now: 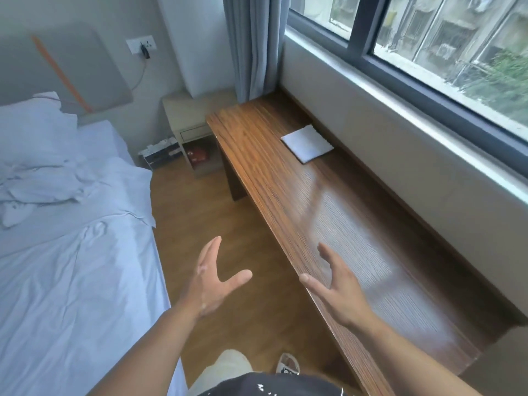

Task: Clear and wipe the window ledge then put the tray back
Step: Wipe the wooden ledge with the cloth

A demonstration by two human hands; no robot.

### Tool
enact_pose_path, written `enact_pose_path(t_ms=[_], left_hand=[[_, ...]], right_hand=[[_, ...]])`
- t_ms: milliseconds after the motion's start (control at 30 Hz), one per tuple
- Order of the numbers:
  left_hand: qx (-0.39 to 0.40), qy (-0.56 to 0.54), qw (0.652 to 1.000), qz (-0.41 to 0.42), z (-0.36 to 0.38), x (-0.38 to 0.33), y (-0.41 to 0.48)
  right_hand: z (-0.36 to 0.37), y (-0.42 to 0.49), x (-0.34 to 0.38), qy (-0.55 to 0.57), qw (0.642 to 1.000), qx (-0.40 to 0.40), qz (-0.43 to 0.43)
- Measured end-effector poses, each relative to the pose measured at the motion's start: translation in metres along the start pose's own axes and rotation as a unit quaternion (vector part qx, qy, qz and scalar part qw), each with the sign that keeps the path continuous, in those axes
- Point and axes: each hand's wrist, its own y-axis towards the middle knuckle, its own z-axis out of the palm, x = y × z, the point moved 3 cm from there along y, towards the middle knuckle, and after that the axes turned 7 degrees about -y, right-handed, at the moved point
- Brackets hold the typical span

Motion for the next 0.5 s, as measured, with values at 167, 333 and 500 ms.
enact_pose_path(t_ms=[167, 333, 500], left_hand=[[0.005, -0.012, 1.000, -0.015, -0.020, 0.010, 0.055], [0.016, -0.013, 1.000, -0.012, -0.055, 0.021, 0.128], [0.075, 0.018, 0.997, -0.010, -0.107, 0.038, 0.203]], right_hand=[[0.010, 0.056, 0.013, 0.003, 1.000, 0.006, 0.006], [0.024, 0.122, 0.039, 0.008, 1.000, 0.005, 0.026], [0.041, 0.192, 0.079, 0.004, 0.998, -0.019, 0.061]])
